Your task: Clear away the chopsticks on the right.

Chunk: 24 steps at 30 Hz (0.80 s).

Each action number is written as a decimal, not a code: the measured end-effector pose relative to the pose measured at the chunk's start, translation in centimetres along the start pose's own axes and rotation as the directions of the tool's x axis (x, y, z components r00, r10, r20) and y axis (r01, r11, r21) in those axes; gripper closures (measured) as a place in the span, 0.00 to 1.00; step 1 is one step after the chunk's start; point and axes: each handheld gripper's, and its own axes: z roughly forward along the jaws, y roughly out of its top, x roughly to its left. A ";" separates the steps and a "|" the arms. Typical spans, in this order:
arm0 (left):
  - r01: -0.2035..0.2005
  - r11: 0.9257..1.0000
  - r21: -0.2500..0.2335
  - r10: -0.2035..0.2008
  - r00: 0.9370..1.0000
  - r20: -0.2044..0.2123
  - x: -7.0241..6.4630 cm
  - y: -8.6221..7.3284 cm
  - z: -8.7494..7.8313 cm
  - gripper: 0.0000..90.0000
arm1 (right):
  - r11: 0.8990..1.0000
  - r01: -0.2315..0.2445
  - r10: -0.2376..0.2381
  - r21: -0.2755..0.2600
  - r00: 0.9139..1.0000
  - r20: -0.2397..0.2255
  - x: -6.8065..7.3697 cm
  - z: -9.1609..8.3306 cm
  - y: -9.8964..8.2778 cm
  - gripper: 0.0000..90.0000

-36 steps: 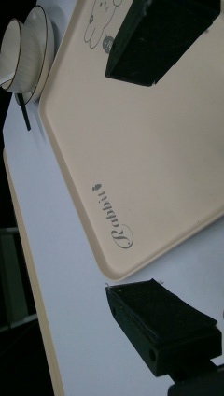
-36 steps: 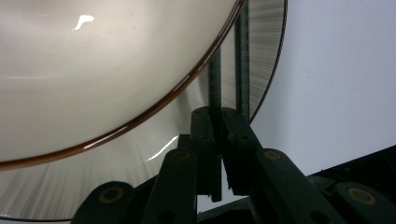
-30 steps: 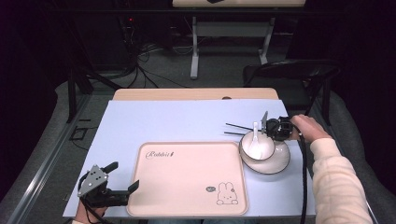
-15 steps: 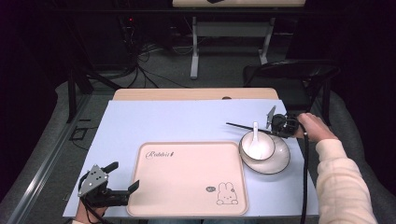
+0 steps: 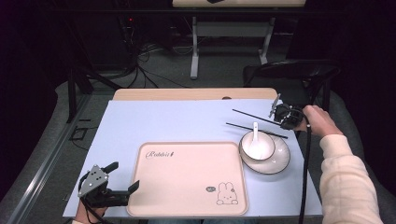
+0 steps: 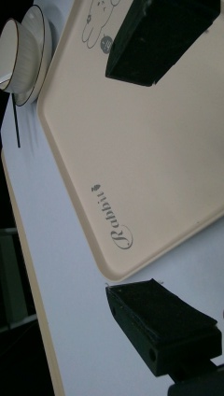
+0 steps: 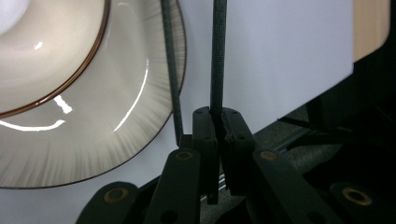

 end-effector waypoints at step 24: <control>-0.003 1.000 0.004 0.003 1.000 -0.003 -0.1 0.0 0.0 0.00 | 0.937 -0.341 0.341 -0.070 0.940 -0.019 2.6 -6.2 2.6 0.95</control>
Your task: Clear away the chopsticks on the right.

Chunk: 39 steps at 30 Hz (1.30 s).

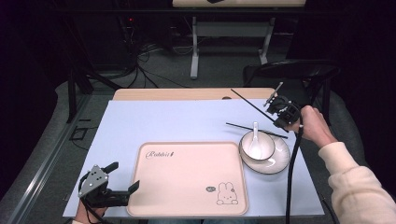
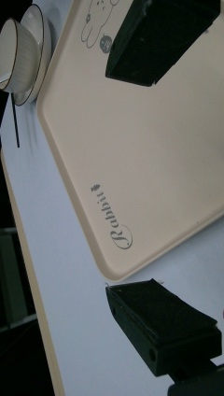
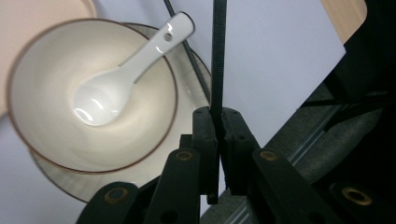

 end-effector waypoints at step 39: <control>-0.002 1.000 0.000 0.002 1.000 0.005 0.0 0.0 0.0 0.00 | 0.978 -0.210 0.209 0.022 0.954 -0.214 11.1 -1.6 0.1 0.94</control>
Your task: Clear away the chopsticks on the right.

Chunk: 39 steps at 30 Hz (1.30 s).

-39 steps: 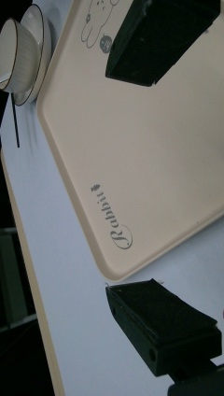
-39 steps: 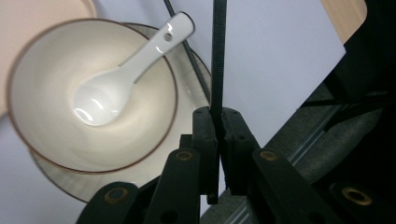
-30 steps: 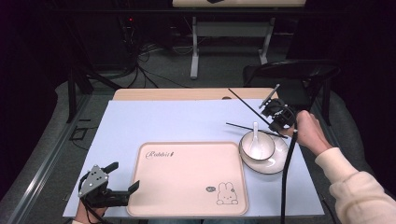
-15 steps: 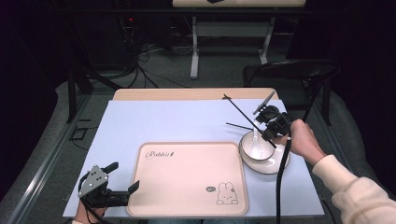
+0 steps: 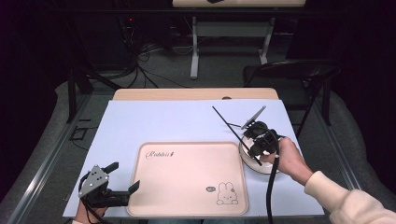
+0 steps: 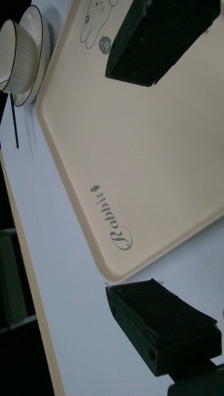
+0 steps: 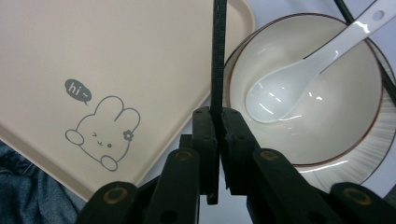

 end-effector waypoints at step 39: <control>-0.006 1.000 0.004 0.006 1.000 -0.005 0.0 0.0 -0.1 0.00 | 0.979 -0.179 0.196 0.096 0.954 -0.227 4.1 9.8 -5.4 0.94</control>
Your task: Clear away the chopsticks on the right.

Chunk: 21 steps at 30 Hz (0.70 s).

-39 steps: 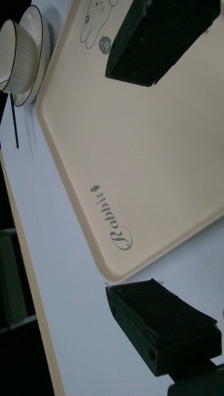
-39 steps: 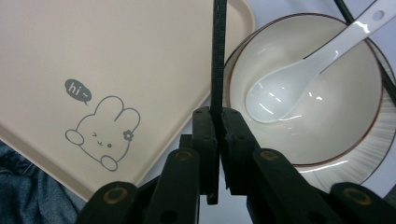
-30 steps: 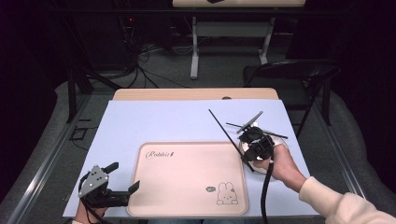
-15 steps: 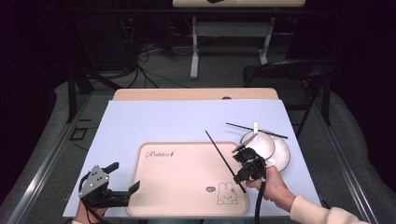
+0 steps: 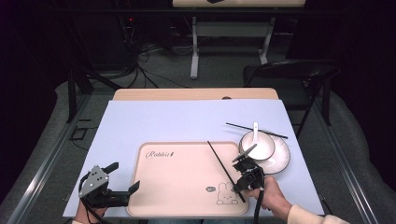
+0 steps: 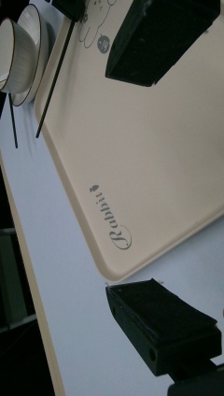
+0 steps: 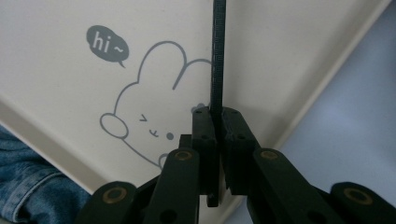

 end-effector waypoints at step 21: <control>0.000 1.000 -0.003 0.000 1.000 -0.002 0.0 0.0 0.0 0.00 | 0.999 0.039 -0.039 -0.024 0.999 -0.008 0.3 -0.2 -0.6 0.65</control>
